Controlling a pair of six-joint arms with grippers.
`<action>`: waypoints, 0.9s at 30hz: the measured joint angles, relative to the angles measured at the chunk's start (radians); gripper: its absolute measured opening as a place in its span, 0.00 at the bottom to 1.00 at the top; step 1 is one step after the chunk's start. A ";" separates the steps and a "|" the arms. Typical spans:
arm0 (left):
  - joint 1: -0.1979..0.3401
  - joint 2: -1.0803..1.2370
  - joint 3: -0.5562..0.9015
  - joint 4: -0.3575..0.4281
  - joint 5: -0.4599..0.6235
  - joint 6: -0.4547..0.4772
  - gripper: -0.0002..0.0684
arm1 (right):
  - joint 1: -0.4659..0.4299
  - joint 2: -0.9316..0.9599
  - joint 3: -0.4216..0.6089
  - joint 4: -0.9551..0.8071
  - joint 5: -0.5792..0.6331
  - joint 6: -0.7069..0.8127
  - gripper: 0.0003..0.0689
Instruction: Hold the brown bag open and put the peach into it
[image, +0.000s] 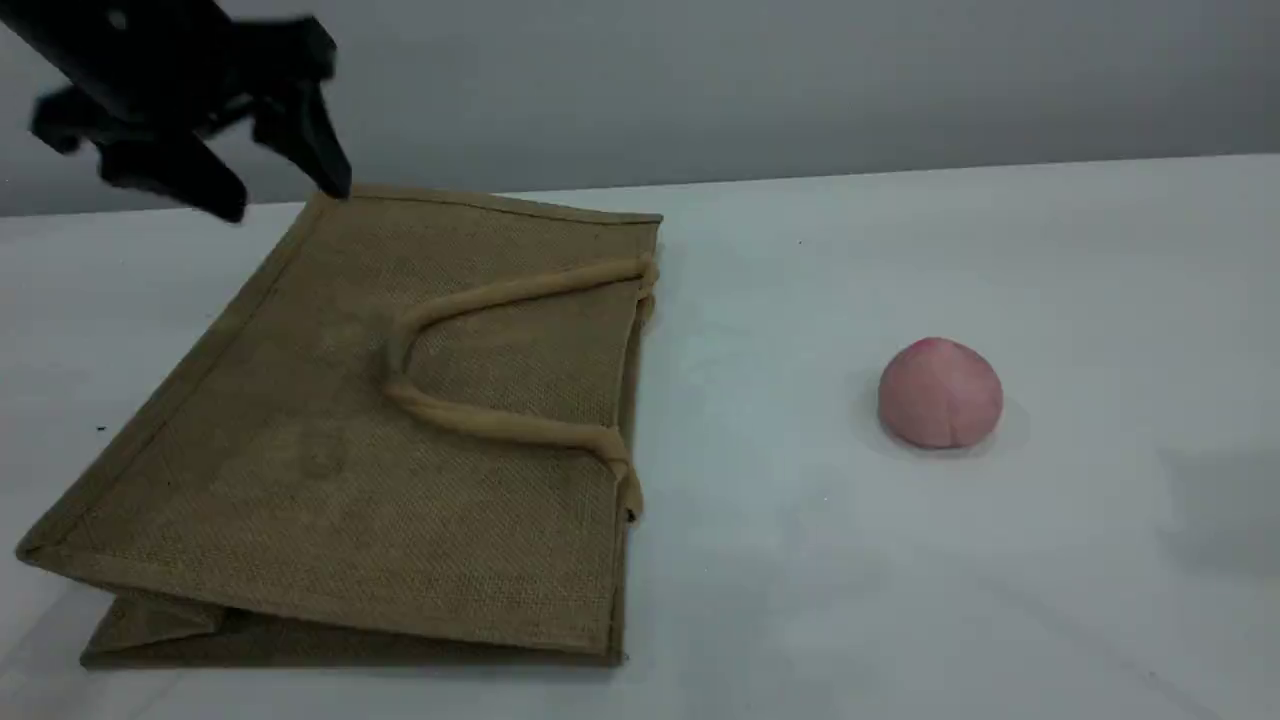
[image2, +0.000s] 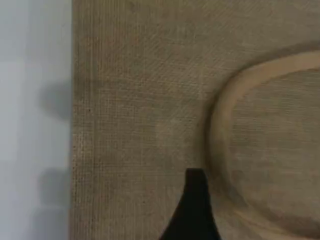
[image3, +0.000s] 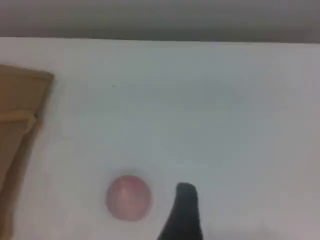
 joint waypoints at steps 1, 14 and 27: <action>0.000 0.023 -0.001 -0.002 -0.002 -0.001 0.80 | 0.000 0.000 0.000 0.000 0.000 0.000 0.82; -0.038 0.224 -0.038 -0.100 -0.066 0.035 0.80 | 0.000 0.000 0.000 0.000 -0.016 -0.002 0.82; -0.059 0.282 -0.041 -0.184 -0.104 0.104 0.80 | 0.000 0.000 0.000 0.000 -0.015 0.000 0.82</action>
